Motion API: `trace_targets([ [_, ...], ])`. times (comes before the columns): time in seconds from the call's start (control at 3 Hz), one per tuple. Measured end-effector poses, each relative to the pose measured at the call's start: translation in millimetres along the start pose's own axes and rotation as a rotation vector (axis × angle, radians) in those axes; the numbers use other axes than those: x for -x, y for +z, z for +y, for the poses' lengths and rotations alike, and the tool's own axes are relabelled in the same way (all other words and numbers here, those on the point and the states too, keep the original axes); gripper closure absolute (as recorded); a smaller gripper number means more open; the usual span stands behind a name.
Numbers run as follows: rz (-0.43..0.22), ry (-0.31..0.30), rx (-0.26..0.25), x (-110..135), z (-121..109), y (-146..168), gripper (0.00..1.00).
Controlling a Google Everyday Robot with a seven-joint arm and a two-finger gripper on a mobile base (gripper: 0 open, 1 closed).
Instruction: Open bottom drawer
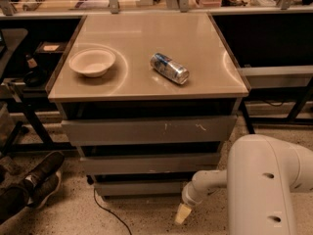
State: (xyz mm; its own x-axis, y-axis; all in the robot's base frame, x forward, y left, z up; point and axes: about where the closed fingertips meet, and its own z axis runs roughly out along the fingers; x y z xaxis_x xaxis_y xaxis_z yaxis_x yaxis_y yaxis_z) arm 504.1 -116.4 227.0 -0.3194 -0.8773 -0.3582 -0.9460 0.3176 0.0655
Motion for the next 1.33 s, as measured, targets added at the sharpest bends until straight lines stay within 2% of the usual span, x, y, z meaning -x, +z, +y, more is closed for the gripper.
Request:
trace_targets([
  [0.33,0.015,-0.001,-0.003,-1.5,5.7,0.8,0.0],
  [0.67,0.054,0.005,-0.044,-4.3,2.9,5.8,0.0],
  [1.0,0.056,0.018,-0.096,0.7,-16.2,9.9,0.0],
  [1.33,0.051,0.03,-0.125,3.4,-29.9,15.5,0.0],
])
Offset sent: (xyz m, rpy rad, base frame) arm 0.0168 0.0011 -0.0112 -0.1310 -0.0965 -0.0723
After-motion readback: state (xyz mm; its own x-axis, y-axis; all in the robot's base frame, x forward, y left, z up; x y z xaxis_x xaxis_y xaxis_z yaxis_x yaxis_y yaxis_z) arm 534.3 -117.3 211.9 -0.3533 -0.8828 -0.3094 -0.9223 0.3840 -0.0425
